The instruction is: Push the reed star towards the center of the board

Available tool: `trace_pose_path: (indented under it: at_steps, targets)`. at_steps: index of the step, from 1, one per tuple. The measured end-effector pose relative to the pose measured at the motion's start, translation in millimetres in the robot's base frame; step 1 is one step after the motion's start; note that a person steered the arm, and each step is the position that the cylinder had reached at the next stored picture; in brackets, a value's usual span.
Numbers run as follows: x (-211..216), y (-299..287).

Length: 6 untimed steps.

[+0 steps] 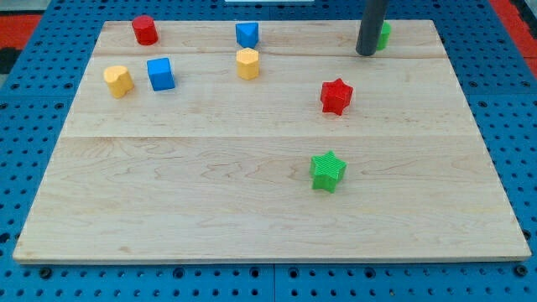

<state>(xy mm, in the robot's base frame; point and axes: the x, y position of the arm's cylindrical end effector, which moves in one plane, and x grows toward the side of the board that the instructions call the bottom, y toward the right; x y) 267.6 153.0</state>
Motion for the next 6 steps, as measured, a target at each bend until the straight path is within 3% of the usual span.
trace_pose_path:
  at_steps: [3, 4, 5, 6]
  targets:
    - [71, -16]
    - [94, -46]
    - [115, -112]
    - [142, -99]
